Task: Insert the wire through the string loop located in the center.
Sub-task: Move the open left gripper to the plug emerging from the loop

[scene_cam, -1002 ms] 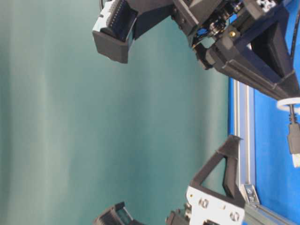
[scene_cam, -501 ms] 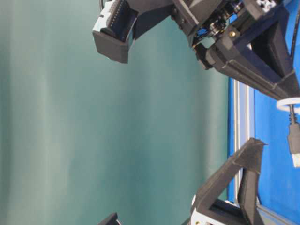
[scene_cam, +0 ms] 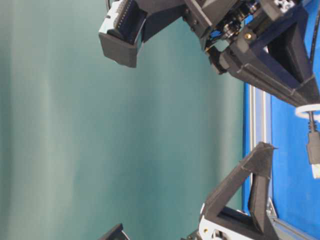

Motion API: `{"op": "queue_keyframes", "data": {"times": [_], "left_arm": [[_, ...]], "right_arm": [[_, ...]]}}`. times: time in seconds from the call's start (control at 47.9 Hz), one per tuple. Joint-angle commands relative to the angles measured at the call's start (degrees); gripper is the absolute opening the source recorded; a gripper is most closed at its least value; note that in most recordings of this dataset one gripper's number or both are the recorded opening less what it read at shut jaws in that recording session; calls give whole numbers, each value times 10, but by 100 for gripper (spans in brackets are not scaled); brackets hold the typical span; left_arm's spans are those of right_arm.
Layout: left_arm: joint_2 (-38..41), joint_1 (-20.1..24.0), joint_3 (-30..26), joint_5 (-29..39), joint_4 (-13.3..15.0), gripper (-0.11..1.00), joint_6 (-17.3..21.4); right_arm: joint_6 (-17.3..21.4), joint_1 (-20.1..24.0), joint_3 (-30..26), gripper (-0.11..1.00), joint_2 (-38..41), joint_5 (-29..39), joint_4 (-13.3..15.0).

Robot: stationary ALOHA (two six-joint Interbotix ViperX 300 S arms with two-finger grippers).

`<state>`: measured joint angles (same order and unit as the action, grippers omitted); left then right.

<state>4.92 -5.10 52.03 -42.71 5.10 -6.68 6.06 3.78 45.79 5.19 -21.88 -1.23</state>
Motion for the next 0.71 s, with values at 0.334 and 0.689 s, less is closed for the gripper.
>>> {"op": "queue_keyframes", "data": {"times": [0.334, 0.689], "left_arm": [[-11, -4, -11, -2, -1, 90, -3], [-11, -4, -11, 2, 0, 91, -3]], "right_arm": [[-1, -1, -9, -2, -7, -5, 2], [-1, -1, -9, -2, -7, -5, 2]]}}
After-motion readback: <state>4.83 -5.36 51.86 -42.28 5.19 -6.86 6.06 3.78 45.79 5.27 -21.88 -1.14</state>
